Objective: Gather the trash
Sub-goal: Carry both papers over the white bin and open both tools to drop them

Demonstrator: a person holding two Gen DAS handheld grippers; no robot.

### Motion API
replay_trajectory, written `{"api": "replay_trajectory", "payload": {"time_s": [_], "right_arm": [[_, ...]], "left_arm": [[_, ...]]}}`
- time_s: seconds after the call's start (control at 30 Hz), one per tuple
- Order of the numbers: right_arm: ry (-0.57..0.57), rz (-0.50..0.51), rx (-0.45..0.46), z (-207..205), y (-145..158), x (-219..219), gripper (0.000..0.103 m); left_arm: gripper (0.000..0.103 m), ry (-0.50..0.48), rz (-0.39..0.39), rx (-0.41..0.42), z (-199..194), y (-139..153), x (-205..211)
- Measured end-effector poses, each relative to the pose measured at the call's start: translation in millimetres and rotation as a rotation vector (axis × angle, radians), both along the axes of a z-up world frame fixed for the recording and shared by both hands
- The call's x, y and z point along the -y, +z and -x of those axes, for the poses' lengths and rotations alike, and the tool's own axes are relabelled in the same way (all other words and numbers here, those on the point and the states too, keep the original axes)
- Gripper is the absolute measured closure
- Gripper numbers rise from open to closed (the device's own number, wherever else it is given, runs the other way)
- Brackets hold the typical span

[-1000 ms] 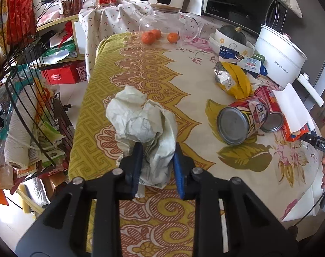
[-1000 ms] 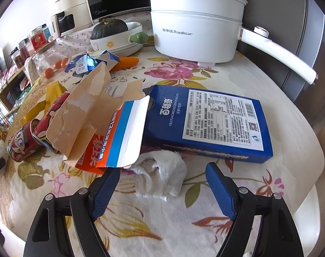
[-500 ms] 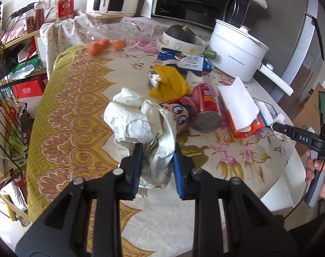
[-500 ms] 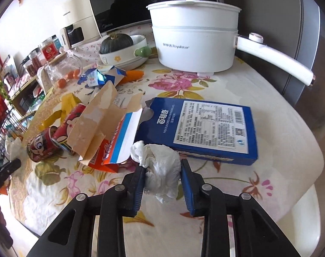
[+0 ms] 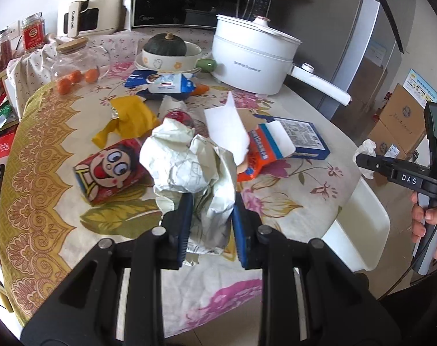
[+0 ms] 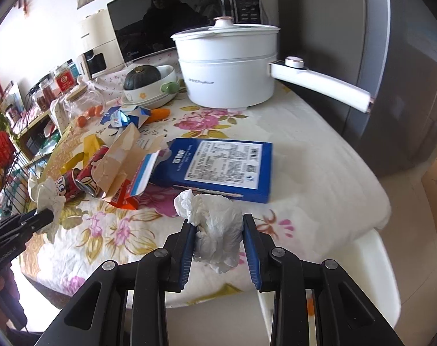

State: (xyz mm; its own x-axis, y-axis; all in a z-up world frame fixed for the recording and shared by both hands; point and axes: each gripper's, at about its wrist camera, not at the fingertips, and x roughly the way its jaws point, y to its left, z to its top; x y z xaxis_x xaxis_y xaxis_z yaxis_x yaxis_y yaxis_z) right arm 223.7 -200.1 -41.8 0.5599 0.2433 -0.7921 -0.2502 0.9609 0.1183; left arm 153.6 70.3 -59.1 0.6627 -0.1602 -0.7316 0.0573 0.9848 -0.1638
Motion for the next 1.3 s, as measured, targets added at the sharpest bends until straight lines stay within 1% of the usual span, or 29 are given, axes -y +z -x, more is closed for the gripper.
{"api": "replay_trajectory", "payload": {"time_s": [0.27, 0.43, 0.73, 1.07, 1.3], "right_arm": [[-0.068, 0.006, -0.01, 18, 8, 51, 0.07], [-0.111, -0.006, -0.028, 29, 10, 83, 0.069], [-0.157, 0.012, -0.058, 50, 6, 126, 0.069], [-0.219, 0.026, -0.11, 66, -6, 179, 0.068], [-0.247, 0.044, -0.152, 75, -17, 205, 0.068]], "left_arm": [[0.074, -0.099, -0.007, 0.002, -3, 4, 53], [0.074, -0.156, 0.006, -0.002, -5, 6, 84], [0.074, -0.262, 0.046, -0.014, -11, 6, 150], [0.074, -0.387, 0.051, -0.073, -14, -13, 230], [0.074, -0.445, 0.057, -0.118, -16, -28, 270]]}}
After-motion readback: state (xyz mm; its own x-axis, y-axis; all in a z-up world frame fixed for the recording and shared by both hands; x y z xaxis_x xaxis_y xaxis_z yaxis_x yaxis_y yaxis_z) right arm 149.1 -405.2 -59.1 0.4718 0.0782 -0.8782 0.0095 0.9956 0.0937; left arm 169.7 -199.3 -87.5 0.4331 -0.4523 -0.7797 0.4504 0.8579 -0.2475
